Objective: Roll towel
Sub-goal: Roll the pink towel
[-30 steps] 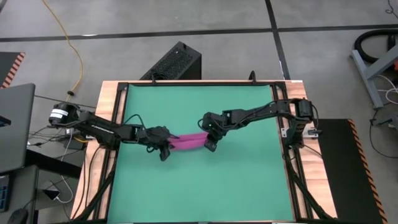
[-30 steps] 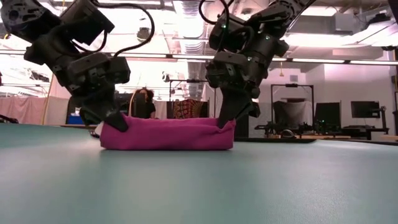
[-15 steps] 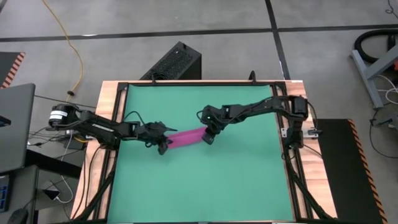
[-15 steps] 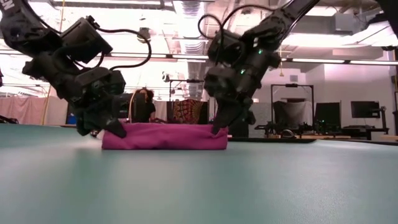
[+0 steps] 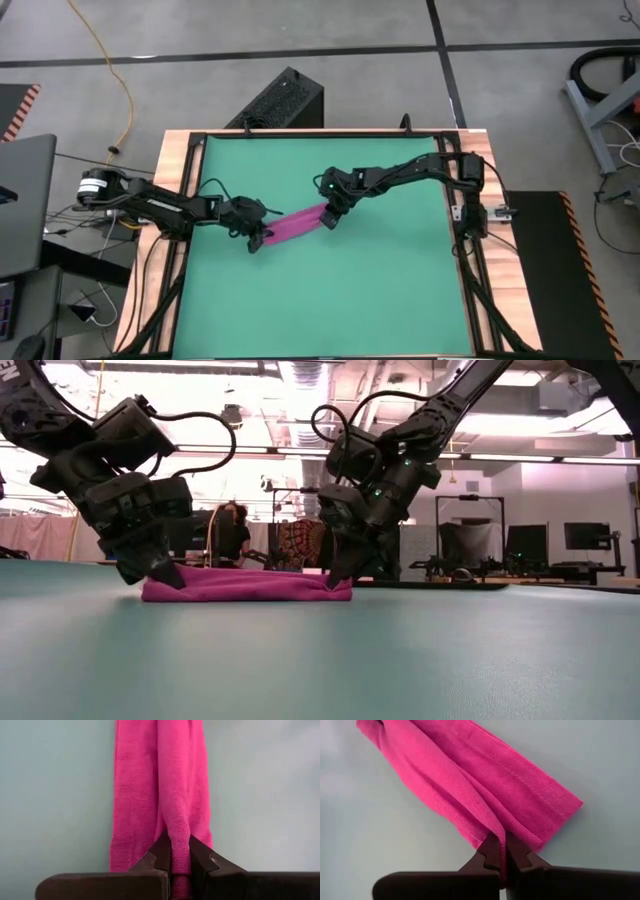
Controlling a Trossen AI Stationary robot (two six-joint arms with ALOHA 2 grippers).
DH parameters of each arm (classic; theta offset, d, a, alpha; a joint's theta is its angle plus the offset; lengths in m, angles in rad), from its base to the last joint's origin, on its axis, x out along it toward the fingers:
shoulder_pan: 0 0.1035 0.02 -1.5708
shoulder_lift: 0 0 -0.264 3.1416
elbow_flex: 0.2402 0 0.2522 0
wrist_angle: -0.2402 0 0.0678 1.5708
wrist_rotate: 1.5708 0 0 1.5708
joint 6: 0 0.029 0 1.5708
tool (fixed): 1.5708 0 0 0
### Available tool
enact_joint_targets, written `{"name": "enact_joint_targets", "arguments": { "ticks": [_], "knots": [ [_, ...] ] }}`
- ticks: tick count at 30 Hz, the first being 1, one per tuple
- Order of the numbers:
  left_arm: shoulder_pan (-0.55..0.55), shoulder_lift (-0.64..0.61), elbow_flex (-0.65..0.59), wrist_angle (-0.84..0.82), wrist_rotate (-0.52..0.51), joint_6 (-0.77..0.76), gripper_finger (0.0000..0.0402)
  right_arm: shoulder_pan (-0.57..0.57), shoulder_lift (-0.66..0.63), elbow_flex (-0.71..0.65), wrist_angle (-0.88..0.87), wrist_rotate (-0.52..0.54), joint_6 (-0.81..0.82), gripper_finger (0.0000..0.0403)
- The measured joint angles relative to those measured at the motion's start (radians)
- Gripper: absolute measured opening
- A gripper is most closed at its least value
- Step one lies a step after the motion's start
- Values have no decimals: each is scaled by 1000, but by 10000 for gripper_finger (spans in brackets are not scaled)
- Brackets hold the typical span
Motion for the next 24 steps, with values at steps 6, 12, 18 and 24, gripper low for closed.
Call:
{"name": "enact_joint_targets", "arguments": {
  "ticks": [6, 12, 18, 24],
  "knots": [
    [-1, -6, -1, -2, 0, 0, 12, 2, 4, -1, -9, 11, 3, 11],
    [-3, -67, -2, -45, 0, -42, 12, 2, 5, -1, -11, 31, 7, 11],
    [-22, -177, -3, -140, -72, 35, 19, 15, 6, -1, 5, 48, 6, 11],
    [-28, -232, -5, -173, -75, 101, 92, 21, 6, -3, 4, 53, 2, 11]
  ]
}}
